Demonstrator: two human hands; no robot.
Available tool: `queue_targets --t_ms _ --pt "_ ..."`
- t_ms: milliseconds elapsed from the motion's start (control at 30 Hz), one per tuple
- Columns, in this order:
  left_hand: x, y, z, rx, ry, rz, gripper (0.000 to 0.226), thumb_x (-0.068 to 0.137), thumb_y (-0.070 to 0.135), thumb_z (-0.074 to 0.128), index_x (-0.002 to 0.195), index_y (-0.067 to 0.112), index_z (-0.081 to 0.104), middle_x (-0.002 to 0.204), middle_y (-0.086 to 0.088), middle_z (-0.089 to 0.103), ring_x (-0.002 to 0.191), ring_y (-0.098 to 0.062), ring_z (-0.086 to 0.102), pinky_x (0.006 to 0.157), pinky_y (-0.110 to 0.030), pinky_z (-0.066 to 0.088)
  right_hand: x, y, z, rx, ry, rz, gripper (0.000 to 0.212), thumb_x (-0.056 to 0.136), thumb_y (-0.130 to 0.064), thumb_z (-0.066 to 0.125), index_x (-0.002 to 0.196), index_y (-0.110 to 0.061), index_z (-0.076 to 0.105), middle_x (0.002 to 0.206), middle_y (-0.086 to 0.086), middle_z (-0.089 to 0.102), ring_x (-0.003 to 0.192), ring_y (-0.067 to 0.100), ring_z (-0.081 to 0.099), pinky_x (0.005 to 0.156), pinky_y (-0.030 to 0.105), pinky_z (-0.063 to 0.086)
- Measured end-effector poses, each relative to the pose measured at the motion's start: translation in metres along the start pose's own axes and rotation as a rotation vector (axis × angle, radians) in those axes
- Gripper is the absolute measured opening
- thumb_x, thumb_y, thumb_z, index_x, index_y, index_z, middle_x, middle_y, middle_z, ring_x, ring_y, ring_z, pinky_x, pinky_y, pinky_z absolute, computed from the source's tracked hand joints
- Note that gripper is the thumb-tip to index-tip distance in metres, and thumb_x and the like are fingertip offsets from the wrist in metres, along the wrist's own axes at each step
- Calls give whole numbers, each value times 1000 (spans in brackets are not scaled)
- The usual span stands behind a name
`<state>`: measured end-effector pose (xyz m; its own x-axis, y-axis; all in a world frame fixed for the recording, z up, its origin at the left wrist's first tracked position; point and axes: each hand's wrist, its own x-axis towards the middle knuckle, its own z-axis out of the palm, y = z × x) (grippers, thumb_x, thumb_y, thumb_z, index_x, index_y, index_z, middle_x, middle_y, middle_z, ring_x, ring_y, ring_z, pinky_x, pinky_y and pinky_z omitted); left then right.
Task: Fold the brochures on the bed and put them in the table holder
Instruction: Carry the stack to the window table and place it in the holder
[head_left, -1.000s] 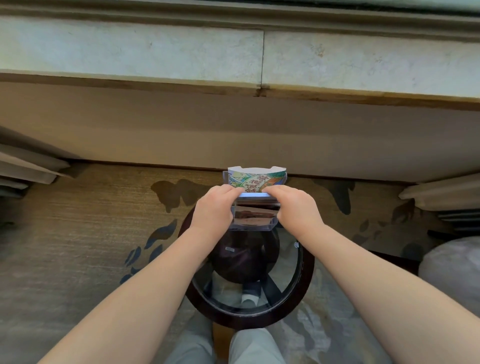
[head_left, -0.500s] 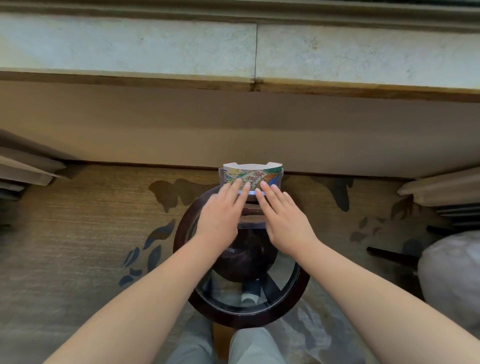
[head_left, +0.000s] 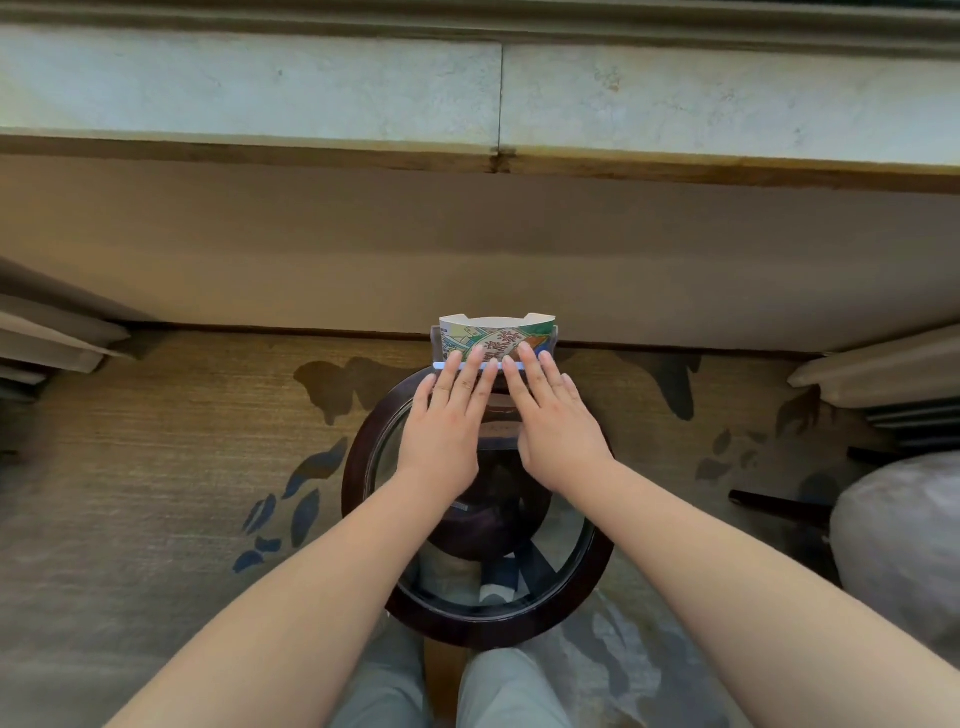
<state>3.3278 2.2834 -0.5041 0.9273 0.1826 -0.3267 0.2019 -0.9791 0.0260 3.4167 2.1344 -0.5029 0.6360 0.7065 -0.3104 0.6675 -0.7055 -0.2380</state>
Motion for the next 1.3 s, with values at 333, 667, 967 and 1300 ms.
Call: queue_targets --t_ms 333,667,967,1300 --pt "-42 11 51 -74 -307 -155 105 97 32 61 159 23 -24 166 -10 -31 157 -30 -16 129 -48 6 -54 27 48 138 -287 299 107 99 -16 57 151 -42 -33 168 -1 -26 157 28 -14 127 46 4" --pt "-4 10 71 -73 -476 -253 100 98 39 61 163 15 -11 170 -15 -14 159 -30 3 128 -43 15 -25 15 76 181 -403 292 84 102 -17 50 164 -25 -7 171 4 -13 158 27 -6 127 42 10" --pt "28 -18 75 -62 -505 -256 80 106 24 45 164 19 -9 171 -5 -16 159 -24 -8 129 -44 9 0 39 75 102 -429 313 85 103 -19 51 164 -21 -7 172 -2 -11 159 26 -6 127 41 5" --pt "36 -24 71 -35 -454 -235 80 106 30 46 164 22 -8 171 -3 -16 159 -26 -8 128 -46 9 3 40 73 131 -390 307 89 100 -12 55 164 -23 -7 171 -2 -12 159 24 -4 127 42 11"
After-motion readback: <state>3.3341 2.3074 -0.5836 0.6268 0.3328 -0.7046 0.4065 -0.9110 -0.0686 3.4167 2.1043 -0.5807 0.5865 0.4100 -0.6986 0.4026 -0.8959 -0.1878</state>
